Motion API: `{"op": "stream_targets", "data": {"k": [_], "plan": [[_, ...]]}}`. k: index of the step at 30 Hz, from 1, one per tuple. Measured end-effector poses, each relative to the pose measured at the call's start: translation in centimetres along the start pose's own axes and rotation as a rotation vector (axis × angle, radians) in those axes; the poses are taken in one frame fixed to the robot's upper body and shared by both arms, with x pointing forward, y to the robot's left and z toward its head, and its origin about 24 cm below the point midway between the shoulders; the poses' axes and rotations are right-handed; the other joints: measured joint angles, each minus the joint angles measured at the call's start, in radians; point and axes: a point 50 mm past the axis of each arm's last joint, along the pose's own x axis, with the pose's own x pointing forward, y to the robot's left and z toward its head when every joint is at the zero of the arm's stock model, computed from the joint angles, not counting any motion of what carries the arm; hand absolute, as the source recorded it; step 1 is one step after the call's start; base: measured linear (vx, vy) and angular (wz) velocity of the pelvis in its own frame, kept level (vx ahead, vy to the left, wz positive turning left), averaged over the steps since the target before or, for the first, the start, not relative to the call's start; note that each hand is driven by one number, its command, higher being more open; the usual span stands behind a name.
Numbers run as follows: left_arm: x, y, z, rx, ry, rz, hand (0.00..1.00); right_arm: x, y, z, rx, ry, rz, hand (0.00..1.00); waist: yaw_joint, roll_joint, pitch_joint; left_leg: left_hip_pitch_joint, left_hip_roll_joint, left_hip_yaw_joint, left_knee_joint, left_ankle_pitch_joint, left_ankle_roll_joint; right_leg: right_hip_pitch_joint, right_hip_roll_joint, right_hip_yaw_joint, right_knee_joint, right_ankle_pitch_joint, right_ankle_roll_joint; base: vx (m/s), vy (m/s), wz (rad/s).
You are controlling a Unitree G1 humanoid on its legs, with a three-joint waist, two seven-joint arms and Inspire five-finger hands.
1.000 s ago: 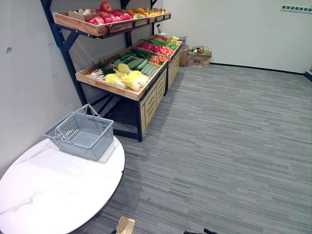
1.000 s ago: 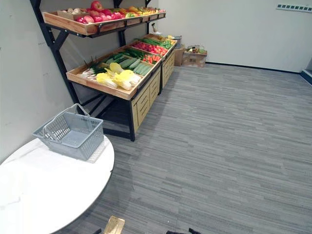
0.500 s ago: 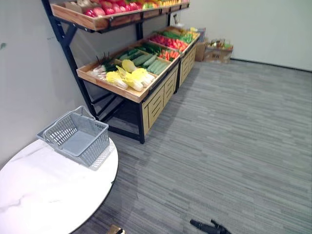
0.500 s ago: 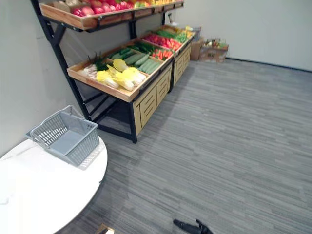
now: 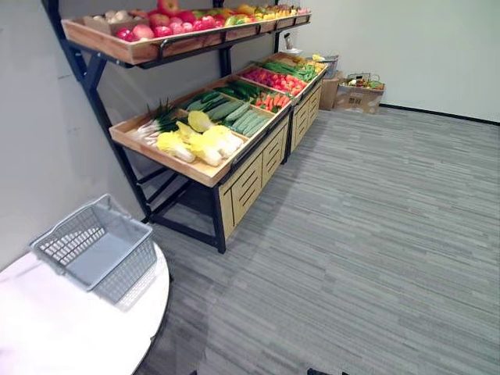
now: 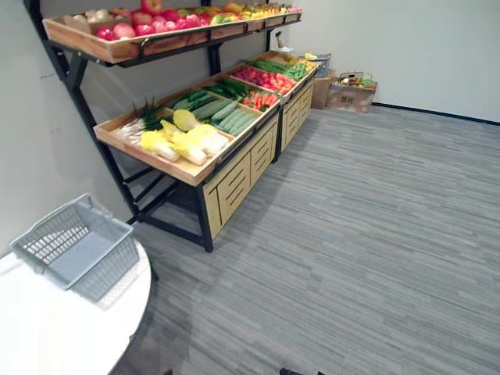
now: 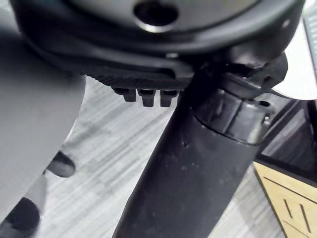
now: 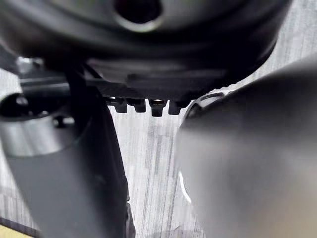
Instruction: Pick vegetable in the basket
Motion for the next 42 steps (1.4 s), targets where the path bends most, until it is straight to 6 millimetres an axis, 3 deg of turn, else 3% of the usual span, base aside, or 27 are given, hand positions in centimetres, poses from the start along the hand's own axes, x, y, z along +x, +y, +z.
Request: {"op": "stream_targets", "data": {"k": [1,2,4,5,6,7,8,9,11,12,17,22,24,25,26,27,29,31,33,34,36,37,38,39,40,41,42], "plan": [[0.0,-0.1,0.6,-0.010,-0.029,-0.001,1.00,0.0,0.0,-0.2,-0.031,0.013,0.002,1.00,0.003,-0.005,0.003,-0.063,0.007,0.038,0.096,-0.073,0.036,0.060,-0.003,0.008,-0.035,0.001,-0.002,0.38,-0.067,-0.25],[0.1,-0.2,0.9,-0.010,-0.049,-0.003,1.00,0.0,0.1,-0.5,-0.048,0.025,0.009,1.00,0.009,-0.012,0.007,-0.098,0.005,0.110,0.090,-0.125,0.048,0.115,-0.016,0.025,-0.064,0.002,-0.002,0.39,-0.043,-0.31],[0.1,-0.2,1.2,-0.014,-0.064,0.000,1.00,0.0,0.3,-0.6,-0.055,0.027,0.028,1.00,0.013,-0.017,0.010,-0.137,-0.012,0.201,-0.016,-0.172,0.062,0.158,-0.037,0.042,-0.081,0.002,0.000,0.33,0.029,-0.32],[0.1,-0.3,1.2,-0.035,-0.069,0.003,1.00,0.0,0.4,-0.6,-0.044,0.026,0.046,1.00,0.011,-0.019,0.013,-0.163,-0.065,0.257,-0.247,-0.166,0.077,0.186,-0.052,0.041,-0.077,0.001,0.025,0.33,0.093,-0.18],[0.1,-0.4,1.2,-0.040,-0.068,0.000,1.00,0.0,0.4,-0.6,-0.044,0.024,0.049,1.00,0.011,-0.018,0.013,-0.167,-0.095,0.266,-0.373,-0.119,0.098,0.195,-0.054,0.042,-0.069,-0.005,0.041,0.38,0.156,-0.01],[0.1,-0.6,0.9,-0.039,-0.060,-0.008,1.00,0.0,0.3,-0.4,-0.046,0.017,0.047,1.00,0.013,-0.007,0.018,-0.179,-0.140,0.250,-0.547,0.016,0.162,0.203,-0.036,0.050,-0.050,-0.020,0.066,0.25,0.137,0.18],[0.1,-0.3,1.2,-0.025,-0.074,-0.002,1.00,0.0,1.0,-0.9,-0.047,0.026,0.053,1.00,0.018,-0.036,0.017,-0.159,-0.173,0.223,-0.567,0.034,0.167,0.200,-0.066,0.072,-0.031,-0.034,0.074,0.39,0.146,0.46],[0.2,-0.3,1.6,-0.003,-0.076,-0.002,1.00,0.2,1.7,-0.8,-0.053,0.021,0.073,1.00,0.012,-0.063,0.022,-0.125,-0.201,0.197,-0.673,0.063,0.161,0.178,-0.054,0.130,-0.060,-0.055,0.035,0.29,0.088,0.53],[0.2,0.0,1.5,0.020,-0.063,0.005,1.00,0.2,2.2,-0.8,-0.050,0.011,0.088,1.00,0.010,-0.087,0.032,-0.086,-0.237,0.187,-0.751,0.090,0.155,0.176,-0.055,0.155,-0.150,-0.044,0.040,0.19,0.026,0.57],[0.2,0.1,1.4,0.045,-0.049,0.005,1.00,0.2,2.3,-0.8,-0.052,0.001,0.089,1.00,0.000,-0.095,0.036,-0.068,-0.266,0.176,-0.765,0.089,0.154,0.179,-0.072,0.154,-0.173,0.016,0.056,0.09,-0.020,0.52],[0.1,0.1,0.2,0.071,0.004,0.004,1.00,0.2,1.8,-0.5,-0.055,-0.014,0.067,1.00,0.001,-0.063,0.039,0.000,-0.282,0.187,-0.899,0.133,0.116,0.181,-0.073,0.152,-0.168,0.016,0.058,0.08,-0.042,0.02],[0.1,-0.1,0.1,0.122,0.013,-0.016,1.00,0.2,1.6,-0.5,-0.032,-0.012,0.054,1.00,-0.003,-0.069,0.041,0.082,-0.291,0.212,-1.011,0.163,0.105,0.179,-0.071,0.156,-0.126,0.015,0.060,0.06,0.011,-0.15],[0.1,-0.2,0.1,0.131,0.013,-0.024,1.00,0.2,1.7,-0.5,-0.025,-0.011,0.060,1.00,-0.003,-0.076,0.036,0.090,-0.302,0.217,-1.012,0.151,0.110,0.161,-0.086,0.153,-0.078,0.005,0.076,0.07,0.101,-0.05],[0.1,0.0,0.2,0.131,0.012,-0.022,1.00,0.2,1.6,-0.5,-0.020,-0.013,0.062,1.00,-0.003,-0.076,0.036,0.091,-0.308,0.217,-1.013,0.145,0.115,0.149,-0.096,0.150,-0.050,0.001,0.082,0.17,0.329,0.47],[-0.1,0.6,0.0,0.107,0.014,-0.004,1.00,0.1,1.3,-0.1,-0.006,-0.049,0.061,1.00,-0.006,-0.097,0.024,0.123,-0.359,0.167,-1.011,0.092,0.160,0.010,-0.203,0.114,0.346,0.013,0.136,0.22,0.367,0.78],[-0.2,0.9,-0.2,0.106,0.019,0.002,1.00,0.0,1.2,-0.3,-0.004,-0.054,0.060,1.00,-0.012,-0.106,0.016,0.139,-0.375,0.141,-1.010,0.087,0.170,-0.026,-0.235,0.113,0.441,0.050,0.157,0.26,0.348,1.10],[-0.3,1.2,-0.3,0.104,0.021,0.014,1.00,0.0,1.1,-0.2,-0.008,-0.058,0.055,1.00,-0.018,-0.105,0.010,0.150,-0.377,0.108,-1.010,0.078,0.185,-0.044,-0.246,0.114,0.511,0.058,0.151,0.17,0.085,0.66],[-0.3,1.0,-0.3,0.104,0.022,0.011,1.00,0.0,1.1,0.2,-0.009,-0.073,0.060,1.00,-0.022,-0.095,0.013,0.148,-0.369,0.041,-1.000,0.057,0.196,-0.082,-0.220,0.123,0.537,-0.022,0.142,0.14,0.026,0.68],[-0.2,0.4,-0.7,0.103,0.039,-0.006,1.00,-0.1,0.8,0.4,0.025,-0.086,0.062,1.00,-0.053,-0.052,0.018,0.116,-0.326,-0.069,-0.938,0.013,0.195,-0.122,-0.090,0.217,0.411,-0.104,0.111,0.08,-0.080,1.25],[-0.2,0.2,-0.8,0.106,0.045,-0.012,1.00,-0.1,0.6,0.7,0.021,-0.099,0.063,1.00,-0.055,-0.042,0.023,0.113,-0.317,-0.097,-0.930,0.008,0.192,-0.136,-0.053,0.265,0.363,-0.104,0.111,0.05,-0.123,1.21],[-0.1,0.2,-1.0,0.126,0.064,-0.015,1.00,-0.2,0.4,1.0,0.016,-0.117,0.057,1.00,-0.056,-0.035,0.030,0.110,-0.307,-0.201,-0.918,-0.001,0.177,-0.178,0.010,0.424,0.226,-0.089,0.126,0.03,-0.189,1.54],[-0.1,0.4,-0.9,0.131,0.063,-0.012,1.00,-0.1,0.5,0.8,0.015,-0.111,0.051,1.00,-0.059,-0.047,0.025,0.097,-0.316,-0.260,-0.908,-0.012,0.160,-0.184,0.007,0.479,0.141,-0.062,0.137,0.01,-0.220,1.71],[-0.2,0.6,-0.7,0.134,0.059,-0.010,1.00,-0.1,0.7,0.6,0.010,-0.105,0.053,1.00,-0.057,-0.063,0.023,0.093,-0.329,-0.277,-0.900,-0.021,0.148,-0.181,-0.010,0.500,0.088,-0.036,0.134,0.02,-0.267,1.60],[-0.2,1.4,0.0,0.143,0.041,0.001,1.00,0.0,1.5,-0.1,0.013,-0.086,0.071,1.00,-0.048,-0.121,0.016,0.098,-0.359,-0.274,-0.893,-0.033,0.124,-0.172,-0.063,0.486,0.045,0.102,0.117,0.08,-0.297,1.19],[-0.3,1.4,-0.1,0.137,0.045,0.008,1.00,0.0,1.5,-0.1,0.017,-0.077,0.070,1.00,-0.043,-0.107,0.011,0.094,-0.334,-0.260,-0.881,-0.026,0.102,-0.168,-0.055,0.452,0.049,0.088,0.099,0.21,-0.367,1.13],[-0.3,1.0,-0.7,0.126,0.048,-0.001,1.00,0.1,1.4,0.5,-0.006,-0.099,0.065,1.00,-0.041,-0.069,0.002,0.084,-0.296,-0.220,-0.883,-0.030,0.078,-0.150,-0.031,0.417,0.013,0.088,0.084,0.19,-0.245,0.62],[-0.3,0.9,-0.7,0.125,0.049,-0.003,1.00,0.1,1.4,0.6,-0.018,-0.102,0.066,1.00,-0.039,-0.062,0.002,0.083,-0.289,-0.223,-0.888,-0.030,0.076,-0.147,-0.026,0.410,0.006,0.090,0.081,0.21,-0.211,0.42]]}}
